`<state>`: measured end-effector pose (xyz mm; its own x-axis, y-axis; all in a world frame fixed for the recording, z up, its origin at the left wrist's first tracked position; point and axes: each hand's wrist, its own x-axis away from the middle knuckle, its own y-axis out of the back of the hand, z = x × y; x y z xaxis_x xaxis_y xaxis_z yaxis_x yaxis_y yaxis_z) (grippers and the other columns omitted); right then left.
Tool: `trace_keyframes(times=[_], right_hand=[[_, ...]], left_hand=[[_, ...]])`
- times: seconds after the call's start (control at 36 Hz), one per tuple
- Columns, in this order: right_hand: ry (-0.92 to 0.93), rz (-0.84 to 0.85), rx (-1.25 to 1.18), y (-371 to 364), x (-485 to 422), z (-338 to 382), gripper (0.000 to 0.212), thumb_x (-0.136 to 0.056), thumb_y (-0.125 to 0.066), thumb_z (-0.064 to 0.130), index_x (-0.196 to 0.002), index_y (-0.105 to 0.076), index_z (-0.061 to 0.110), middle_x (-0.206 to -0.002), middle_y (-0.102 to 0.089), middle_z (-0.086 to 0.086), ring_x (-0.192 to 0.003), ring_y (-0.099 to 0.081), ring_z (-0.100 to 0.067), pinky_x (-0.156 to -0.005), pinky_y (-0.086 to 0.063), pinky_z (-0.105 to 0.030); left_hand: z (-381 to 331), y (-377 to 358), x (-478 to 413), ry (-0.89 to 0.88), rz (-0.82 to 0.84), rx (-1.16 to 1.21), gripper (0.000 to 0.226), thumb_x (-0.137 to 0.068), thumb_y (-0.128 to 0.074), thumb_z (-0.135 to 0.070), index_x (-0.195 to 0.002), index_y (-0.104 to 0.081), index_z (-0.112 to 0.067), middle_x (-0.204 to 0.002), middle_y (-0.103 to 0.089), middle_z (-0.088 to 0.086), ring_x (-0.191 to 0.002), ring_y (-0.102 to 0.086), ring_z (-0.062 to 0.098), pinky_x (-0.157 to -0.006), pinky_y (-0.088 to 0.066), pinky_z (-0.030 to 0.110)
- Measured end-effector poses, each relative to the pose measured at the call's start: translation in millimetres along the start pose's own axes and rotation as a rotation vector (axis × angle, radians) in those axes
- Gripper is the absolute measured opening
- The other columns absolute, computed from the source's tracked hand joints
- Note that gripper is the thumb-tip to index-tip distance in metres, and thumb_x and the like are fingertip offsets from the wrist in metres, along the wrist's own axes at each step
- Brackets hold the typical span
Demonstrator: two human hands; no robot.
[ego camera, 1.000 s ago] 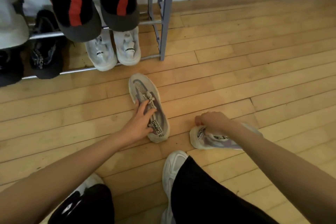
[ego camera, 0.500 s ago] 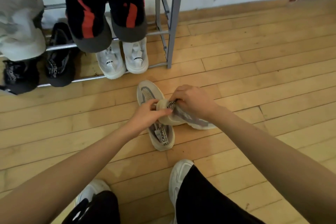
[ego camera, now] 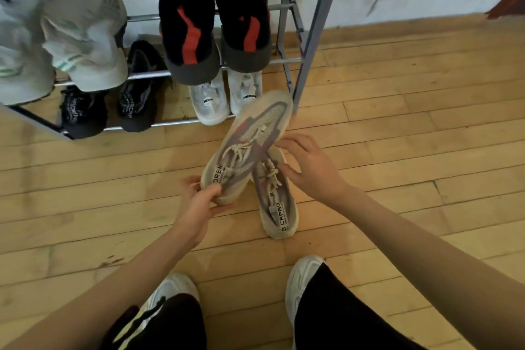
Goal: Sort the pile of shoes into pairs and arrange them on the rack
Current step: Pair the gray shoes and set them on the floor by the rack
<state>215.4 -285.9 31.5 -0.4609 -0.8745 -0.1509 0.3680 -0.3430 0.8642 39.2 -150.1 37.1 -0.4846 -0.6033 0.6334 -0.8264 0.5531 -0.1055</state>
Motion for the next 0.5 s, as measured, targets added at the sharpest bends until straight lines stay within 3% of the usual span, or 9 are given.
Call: trace_keyframes(times=[0.08,0.14,0.22,0.31,0.39,0.42,0.5], right_hand=[[-0.188,0.216,-0.033,-16.9,1.2,7.5,0.045,-0.088,-0.061,0.016,-0.131,-0.052,0.009,-0.131,-0.052,-0.011,-0.125,-0.044,-0.028,-0.101,-0.038,-0.034],[-0.341,0.368,-0.030,-26.7,2.4,11.1,0.049,-0.090,-0.057,0.023,-0.135,-0.044,0.010,-0.134,-0.046,-0.011,-0.127,-0.041,-0.029,-0.102,-0.036,-0.035],[-0.545,0.525,0.059,-39.3,6.8,13.0,0.054,-0.090,-0.056,0.030,-0.133,-0.036,0.003,-0.131,-0.044,-0.016,-0.123,-0.044,-0.033,-0.097,-0.041,-0.038],[-0.738,0.598,0.014,-45.3,13.2,13.0,0.058,-0.089,-0.056,0.038,-0.129,-0.034,0.002,-0.127,-0.046,-0.017,-0.115,-0.051,-0.033,-0.086,-0.046,-0.038],[-0.887,0.657,-0.131,-43.8,18.1,13.5,0.061,-0.090,-0.053,0.046,-0.126,-0.034,0.000,-0.108,-0.054,-0.012,-0.084,-0.058,-0.022,-0.064,-0.049,-0.031],[-0.924,0.685,-0.166,-42.7,19.8,13.9,0.060,-0.091,-0.051,0.046,-0.126,-0.036,-0.001,-0.107,-0.056,-0.013,-0.081,-0.057,-0.021,-0.063,-0.052,-0.032],[-0.994,0.695,-0.294,-42.8,26.4,11.7,0.059,-0.090,-0.054,0.049,-0.124,-0.041,0.003,-0.119,-0.057,-0.015,-0.097,-0.058,-0.027,-0.076,-0.057,-0.039]], left_hand=[[15.0,16.6,6.0,0.042,-0.053,0.132,0.023,-0.089,-0.042,0.011,-0.096,-0.040,-0.011,-0.106,-0.054,0.015,-0.097,-0.060,0.027,-0.080,-0.053,0.053],[28.2,25.6,6.6,0.078,-0.078,0.208,0.024,-0.087,-0.042,0.011,-0.110,-0.044,0.002,-0.115,-0.056,0.025,-0.104,-0.060,0.034,-0.084,-0.051,0.057],[48.0,33.5,4.9,0.105,-0.137,0.293,0.031,-0.084,-0.047,0.012,-0.109,-0.038,-0.006,-0.117,-0.053,0.024,-0.107,-0.059,0.037,-0.082,-0.052,0.061],[67.9,35.4,6.0,0.193,-0.100,0.303,0.034,-0.086,-0.049,0.007,-0.119,-0.045,0.002,-0.121,-0.058,0.023,-0.107,-0.062,0.034,-0.075,-0.058,0.050],[81.1,32.8,6.5,0.253,-0.071,0.289,0.047,-0.086,-0.055,0.002,-0.131,-0.041,-0.002,-0.126,-0.058,0.020,-0.109,-0.062,0.031,-0.077,-0.057,0.044],[83.4,31.7,5.8,0.254,-0.060,0.252,0.044,-0.087,-0.055,0.001,-0.129,-0.042,-0.003,-0.123,-0.060,0.018,-0.107,-0.063,0.028,-0.081,-0.057,0.045],[83.9,28.3,6.3,0.239,-0.024,0.037,0.034,-0.087,-0.061,-0.005,-0.119,-0.051,-0.005,-0.110,-0.066,0.010,-0.098,-0.065,0.021,-0.092,-0.053,0.044]])
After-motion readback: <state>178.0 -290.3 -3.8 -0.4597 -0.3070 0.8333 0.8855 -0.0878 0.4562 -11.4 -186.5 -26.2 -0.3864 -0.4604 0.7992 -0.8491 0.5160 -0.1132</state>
